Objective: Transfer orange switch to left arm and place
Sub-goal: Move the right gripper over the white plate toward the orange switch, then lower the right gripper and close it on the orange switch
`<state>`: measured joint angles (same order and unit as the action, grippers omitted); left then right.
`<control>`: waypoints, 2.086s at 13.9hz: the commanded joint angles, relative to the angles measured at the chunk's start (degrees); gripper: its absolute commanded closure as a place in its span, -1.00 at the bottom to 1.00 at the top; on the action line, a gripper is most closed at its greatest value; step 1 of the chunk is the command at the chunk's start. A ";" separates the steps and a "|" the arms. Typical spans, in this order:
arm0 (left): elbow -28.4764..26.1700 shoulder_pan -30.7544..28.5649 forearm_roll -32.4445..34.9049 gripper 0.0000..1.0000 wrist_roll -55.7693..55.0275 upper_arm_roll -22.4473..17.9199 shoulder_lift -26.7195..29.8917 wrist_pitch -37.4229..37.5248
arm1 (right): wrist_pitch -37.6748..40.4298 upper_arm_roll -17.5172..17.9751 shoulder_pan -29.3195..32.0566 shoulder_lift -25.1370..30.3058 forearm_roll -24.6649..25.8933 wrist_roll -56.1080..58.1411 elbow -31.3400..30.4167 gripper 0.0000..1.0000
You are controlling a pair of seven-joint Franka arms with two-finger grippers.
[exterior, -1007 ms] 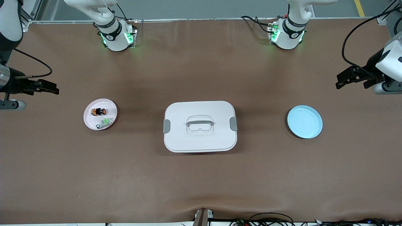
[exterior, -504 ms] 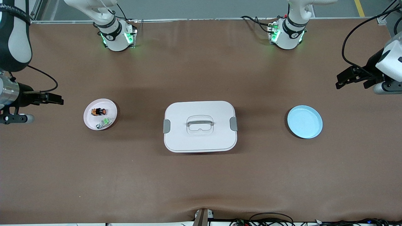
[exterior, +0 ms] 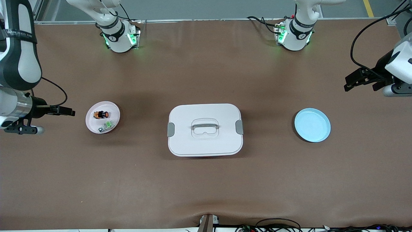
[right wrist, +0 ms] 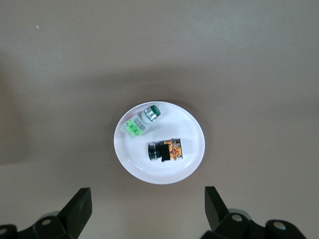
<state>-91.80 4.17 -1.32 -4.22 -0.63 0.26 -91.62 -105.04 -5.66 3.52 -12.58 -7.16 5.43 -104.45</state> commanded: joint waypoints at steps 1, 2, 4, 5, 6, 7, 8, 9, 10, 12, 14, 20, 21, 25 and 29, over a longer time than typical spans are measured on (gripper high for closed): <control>1.10 -0.22 0.17 -1.00 1.32 0.02 -0.26 1.01 | -8.65 0.56 0.44 3.09 -3.02 0.54 -9.86 -1.00; 1.10 -0.22 0.17 -1.00 1.32 0.02 -0.26 1.01 | -12.78 0.56 0.35 3.70 -4.08 0.63 -13.46 -1.00; 1.10 -0.22 0.09 -1.00 1.32 0.02 -0.26 1.10 | -18.95 0.65 0.18 3.80 -4.44 1.59 -18.75 -1.00; 1.01 -0.22 0.09 -1.00 1.32 0.02 -0.26 1.01 | -22.46 0.65 0.00 3.80 -4.44 3.08 -21.30 -1.00; 1.01 -0.39 0.09 -1.00 1.32 0.02 -0.26 1.10 | -25.19 0.65 0.00 3.62 -4.44 6.05 -23.06 -1.00; 1.01 -0.57 0.09 -1.00 1.32 0.02 -0.26 1.10 | -27.30 0.65 0.17 3.18 -4.44 9.22 -24.04 -1.00; 1.01 -0.75 0.09 -1.00 1.32 0.02 -0.26 1.01 | -28.28 0.65 0.26 2.92 -4.44 11.07 -24.57 -1.00; 1.01 -0.75 0.09 -1.00 1.32 0.02 -0.26 1.01 | -28.64 0.65 0.26 2.57 -4.44 11.35 -24.83 -1.00; 1.01 -0.75 0.09 -1.00 1.32 0.02 -0.26 1.01 | -28.90 0.65 0.18 2.56 -4.53 11.36 -25.36 -1.00; 1.01 -0.75 0.09 -1.00 1.32 0.02 -0.35 1.01 | -30.48 0.74 0.09 2.39 -4.53 11.36 -26.32 -1.00; 1.01 -0.75 0.09 -1.00 1.32 0.02 -0.35 1.01 | -35.20 0.82 -0.52 1.51 -4.53 11.36 -28.78 -1.00; 1.01 -0.75 0.09 -1.00 1.32 0.02 -0.35 1.01 | -42.00 0.82 -2.73 -2.18 -4.53 11.36 -31.34 -1.00; 1.01 -0.75 0.09 -1.00 1.32 -0.07 -0.35 1.01 | -42.26 0.82 -2.73 -2.53 -4.53 11.36 -31.34 -1.00; 0.92 -0.75 0.09 -1.00 1.32 0.02 -0.35 1.01 | -42.88 0.82 -2.29 -3.67 -4.53 11.79 -31.60 -1.00; 0.92 -0.84 0.09 -1.00 1.32 0.02 -0.35 1.10 | -45.86 0.82 -1.23 -5.25 -4.53 13.38 -32.48 -1.00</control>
<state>-91.80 3.68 -1.32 -4.22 -0.65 0.24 -91.62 -149.00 -5.09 1.30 -17.11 -10.60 16.82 -136.09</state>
